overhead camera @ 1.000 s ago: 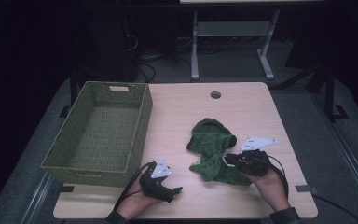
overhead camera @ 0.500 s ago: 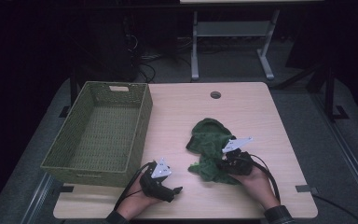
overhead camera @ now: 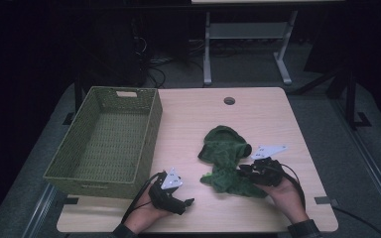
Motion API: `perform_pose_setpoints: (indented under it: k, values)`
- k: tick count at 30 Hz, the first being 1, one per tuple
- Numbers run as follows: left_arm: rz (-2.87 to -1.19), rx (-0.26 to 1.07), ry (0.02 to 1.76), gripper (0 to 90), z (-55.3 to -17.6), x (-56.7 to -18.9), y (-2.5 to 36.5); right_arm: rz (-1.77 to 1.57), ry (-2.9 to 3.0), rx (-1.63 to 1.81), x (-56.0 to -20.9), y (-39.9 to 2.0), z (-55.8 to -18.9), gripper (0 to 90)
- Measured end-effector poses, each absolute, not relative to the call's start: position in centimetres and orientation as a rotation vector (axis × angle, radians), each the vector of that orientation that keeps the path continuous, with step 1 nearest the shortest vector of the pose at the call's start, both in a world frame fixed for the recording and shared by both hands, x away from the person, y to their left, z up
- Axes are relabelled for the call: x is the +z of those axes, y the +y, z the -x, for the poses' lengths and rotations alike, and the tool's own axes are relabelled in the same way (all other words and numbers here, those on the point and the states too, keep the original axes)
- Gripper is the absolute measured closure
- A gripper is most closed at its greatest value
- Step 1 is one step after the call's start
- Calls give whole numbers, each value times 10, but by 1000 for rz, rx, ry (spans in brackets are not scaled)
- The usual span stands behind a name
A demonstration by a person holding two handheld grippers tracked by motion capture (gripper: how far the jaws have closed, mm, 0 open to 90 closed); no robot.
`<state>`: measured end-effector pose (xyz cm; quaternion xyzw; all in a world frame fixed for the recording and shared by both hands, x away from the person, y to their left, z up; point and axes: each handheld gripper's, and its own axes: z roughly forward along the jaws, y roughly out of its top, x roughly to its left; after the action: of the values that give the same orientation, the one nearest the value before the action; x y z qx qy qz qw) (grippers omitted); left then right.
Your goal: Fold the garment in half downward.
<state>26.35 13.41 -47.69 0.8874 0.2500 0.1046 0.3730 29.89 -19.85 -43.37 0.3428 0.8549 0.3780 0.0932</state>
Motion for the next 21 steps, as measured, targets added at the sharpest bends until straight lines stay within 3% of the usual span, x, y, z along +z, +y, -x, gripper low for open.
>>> perform_pose_setpoints:
  k: [21]
  values:
    - [-2274, 268, 640, 124, -264, -477, 134, -1114, 2452, 1161, -455, -295, -243, 682]
